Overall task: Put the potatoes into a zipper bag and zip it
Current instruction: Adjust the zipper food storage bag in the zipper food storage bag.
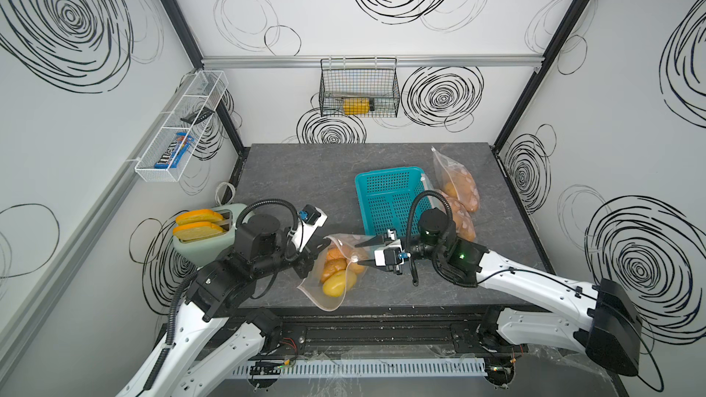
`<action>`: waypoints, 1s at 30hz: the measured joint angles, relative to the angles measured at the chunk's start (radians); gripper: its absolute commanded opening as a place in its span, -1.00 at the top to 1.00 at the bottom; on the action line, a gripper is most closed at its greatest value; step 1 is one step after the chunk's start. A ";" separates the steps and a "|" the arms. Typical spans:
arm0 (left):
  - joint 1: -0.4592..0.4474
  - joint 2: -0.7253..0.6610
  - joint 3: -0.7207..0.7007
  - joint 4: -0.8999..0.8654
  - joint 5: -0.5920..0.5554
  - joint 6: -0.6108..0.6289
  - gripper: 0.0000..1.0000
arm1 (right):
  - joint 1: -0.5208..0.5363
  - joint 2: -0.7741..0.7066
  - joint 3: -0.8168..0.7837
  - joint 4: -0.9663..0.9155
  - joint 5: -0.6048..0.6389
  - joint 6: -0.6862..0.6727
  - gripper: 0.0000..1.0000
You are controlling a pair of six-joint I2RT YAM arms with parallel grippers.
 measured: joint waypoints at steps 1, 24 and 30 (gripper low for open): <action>0.000 0.000 0.000 0.000 0.000 0.001 1.00 | 0.002 -0.008 -0.004 0.005 0.010 -0.001 0.15; -0.004 -0.003 -0.003 0.000 -0.007 0.006 1.00 | 0.042 0.008 -0.030 0.020 0.035 -0.082 0.62; -0.006 -0.005 -0.004 0.000 -0.010 0.006 1.00 | 0.043 0.009 -0.031 0.026 0.043 -0.090 0.79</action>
